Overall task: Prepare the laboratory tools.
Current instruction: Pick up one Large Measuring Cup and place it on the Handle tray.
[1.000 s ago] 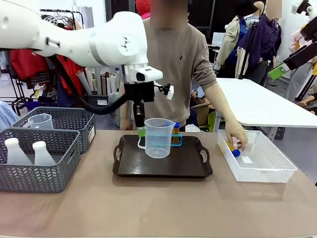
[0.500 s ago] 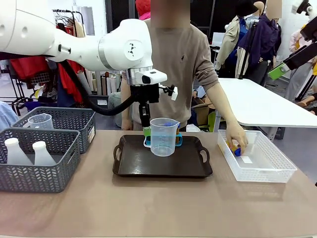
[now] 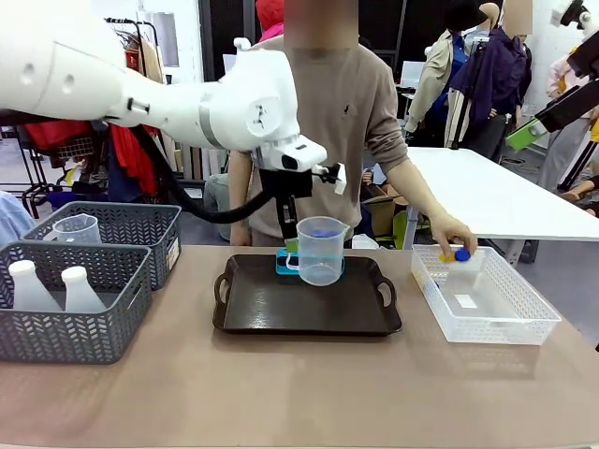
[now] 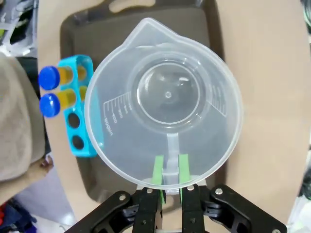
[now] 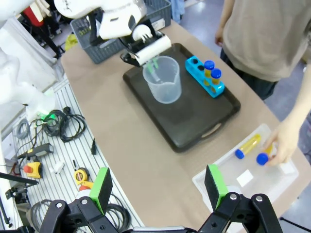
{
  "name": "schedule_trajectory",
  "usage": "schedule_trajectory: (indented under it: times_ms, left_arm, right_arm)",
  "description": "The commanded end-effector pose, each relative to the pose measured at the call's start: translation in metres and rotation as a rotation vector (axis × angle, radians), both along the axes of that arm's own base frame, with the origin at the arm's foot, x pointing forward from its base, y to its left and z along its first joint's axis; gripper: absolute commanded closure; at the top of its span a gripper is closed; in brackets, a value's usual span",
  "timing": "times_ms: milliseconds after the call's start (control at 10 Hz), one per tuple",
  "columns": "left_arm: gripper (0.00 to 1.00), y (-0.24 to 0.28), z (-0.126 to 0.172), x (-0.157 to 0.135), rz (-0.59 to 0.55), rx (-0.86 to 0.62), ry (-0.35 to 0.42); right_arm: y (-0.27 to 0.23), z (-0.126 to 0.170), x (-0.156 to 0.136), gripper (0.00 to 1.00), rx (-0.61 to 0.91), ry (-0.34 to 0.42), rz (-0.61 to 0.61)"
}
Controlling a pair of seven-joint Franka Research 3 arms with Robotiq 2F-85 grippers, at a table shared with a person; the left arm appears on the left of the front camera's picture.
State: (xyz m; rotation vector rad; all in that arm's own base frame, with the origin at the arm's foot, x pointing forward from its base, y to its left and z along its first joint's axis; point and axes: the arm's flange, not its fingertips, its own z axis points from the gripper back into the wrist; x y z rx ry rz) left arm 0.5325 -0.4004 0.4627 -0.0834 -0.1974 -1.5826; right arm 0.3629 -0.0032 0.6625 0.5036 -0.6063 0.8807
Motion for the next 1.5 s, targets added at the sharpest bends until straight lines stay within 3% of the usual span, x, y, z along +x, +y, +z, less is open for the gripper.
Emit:
schedule_trajectory:
  times_ms: [0,100,400,1000,1400]
  left_arm:
    - [1.0,-0.024,-0.025,0.011,-0.015,0.031,-0.038]
    - [1.0,-0.032,-0.036,0.012,-0.031,0.029,-0.016]
    - [1.0,-0.045,-0.063,0.02,-0.028,0.041,-0.066]
    - [1.0,-0.049,-0.076,0.026,-0.032,0.073,-0.037]
    - [0.25,-0.049,-0.078,0.03,-0.025,0.07,-0.03]
  right_arm:
    - [0.001,0.002,0.001,0.0,0.025,-0.007,0.011]
    - [0.001,0.002,0.001,0.0,0.025,-0.007,0.011]
    - [0.001,0.002,0.001,0.0,0.025,-0.007,0.011]
    - [0.001,0.002,0.001,0.0,0.025,-0.007,0.011]
    - [0.001,0.002,0.001,0.0,0.025,-0.007,0.011]
